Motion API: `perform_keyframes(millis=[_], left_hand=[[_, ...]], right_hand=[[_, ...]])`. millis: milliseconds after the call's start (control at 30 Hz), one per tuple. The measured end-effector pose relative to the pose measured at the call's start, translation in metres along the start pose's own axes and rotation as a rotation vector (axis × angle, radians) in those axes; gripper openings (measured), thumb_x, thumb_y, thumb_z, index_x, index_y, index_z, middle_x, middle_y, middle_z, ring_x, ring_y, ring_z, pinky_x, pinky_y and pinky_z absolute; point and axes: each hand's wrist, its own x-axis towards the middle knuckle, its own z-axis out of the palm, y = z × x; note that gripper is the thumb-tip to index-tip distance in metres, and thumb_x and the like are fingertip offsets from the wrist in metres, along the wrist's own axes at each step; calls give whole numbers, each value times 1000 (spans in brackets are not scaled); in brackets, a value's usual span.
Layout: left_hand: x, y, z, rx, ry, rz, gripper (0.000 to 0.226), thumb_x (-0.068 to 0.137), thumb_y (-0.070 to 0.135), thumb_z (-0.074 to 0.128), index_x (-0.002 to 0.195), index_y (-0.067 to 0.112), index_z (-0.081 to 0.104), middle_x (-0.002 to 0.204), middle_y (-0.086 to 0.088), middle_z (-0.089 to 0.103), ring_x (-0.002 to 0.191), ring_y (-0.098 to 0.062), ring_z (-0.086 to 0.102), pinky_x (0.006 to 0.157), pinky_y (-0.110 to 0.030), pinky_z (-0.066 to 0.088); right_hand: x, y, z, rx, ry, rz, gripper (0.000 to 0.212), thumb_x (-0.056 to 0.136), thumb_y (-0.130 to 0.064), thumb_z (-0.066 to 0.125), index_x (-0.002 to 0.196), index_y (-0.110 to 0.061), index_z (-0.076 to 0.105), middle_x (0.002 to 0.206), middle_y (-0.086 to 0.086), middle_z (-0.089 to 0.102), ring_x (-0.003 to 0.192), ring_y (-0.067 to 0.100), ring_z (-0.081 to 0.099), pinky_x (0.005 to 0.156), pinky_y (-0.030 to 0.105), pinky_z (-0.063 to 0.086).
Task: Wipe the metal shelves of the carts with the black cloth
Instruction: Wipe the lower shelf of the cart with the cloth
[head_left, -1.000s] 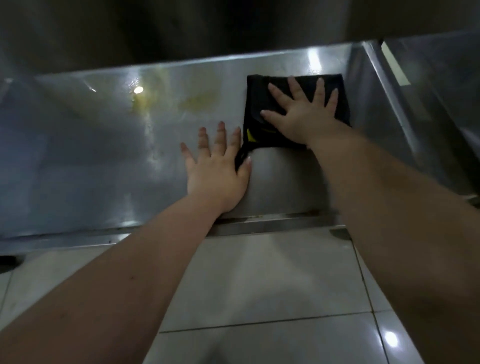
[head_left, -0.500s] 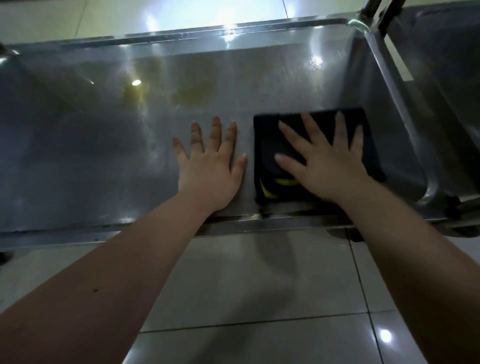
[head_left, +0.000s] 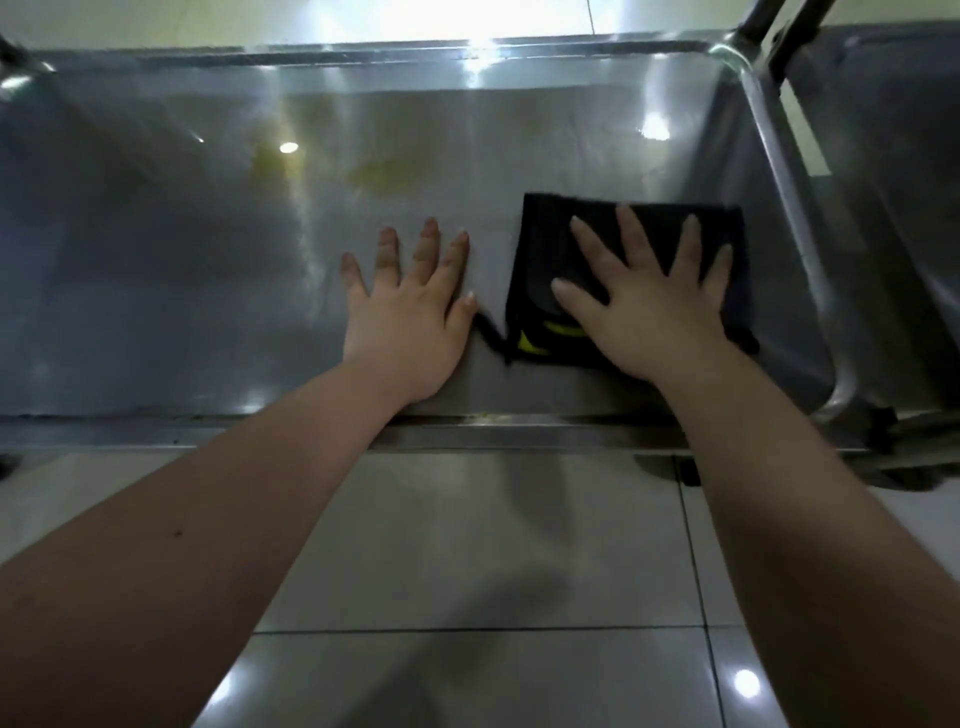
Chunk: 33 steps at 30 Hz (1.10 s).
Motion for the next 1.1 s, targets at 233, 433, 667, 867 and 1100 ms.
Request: perform_keyframes(millis=[233, 433, 667, 867, 1100], left_hand=[[-1, 0, 1, 4, 28, -9, 65, 97, 53, 14, 158, 31, 2, 167, 0, 0, 151, -37, -1, 116, -66, 1], [-1, 3, 1, -16, 28, -20, 65, 98, 54, 16, 158, 33, 3, 167, 2, 0, 151, -35, -2, 117, -63, 0], [-1, 1, -2, -26, 5, -28, 65, 96, 54, 13, 157, 36, 0, 166, 5, -2, 152, -31, -3, 117, -62, -1], [-1, 2, -1, -27, 13, -27, 63, 99, 53, 17, 157, 36, 1, 167, 4, -1, 152, -31, -3, 117, -64, 0], [-2, 3, 0, -10, 42, -15, 63, 99, 52, 18, 158, 33, 3, 167, 2, 1, 151, -34, -1, 116, -65, 3]], right_hand=[[-68, 20, 11, -63, -35, 0, 67, 86, -80, 9, 145, -60, -17, 161, -16, -23, 145, 37, -26, 115, 59, -17], [52, 41, -18, -39, 10, 48, 67, 88, -80, 19, 148, -59, -2, 164, -13, -10, 147, 40, -19, 115, 61, -15], [103, 44, -36, 7, 4, 58, 68, 89, -80, 23, 150, -57, 2, 165, -11, -7, 148, 38, -18, 115, 61, -15], [35, 53, -22, -19, -45, 41, 66, 89, -78, 19, 147, -60, -8, 163, -14, -15, 147, 37, -21, 115, 60, -16], [-85, 60, 4, -53, -140, -38, 60, 83, -82, 3, 132, -68, -29, 154, -23, -34, 142, 32, -35, 114, 56, -22]])
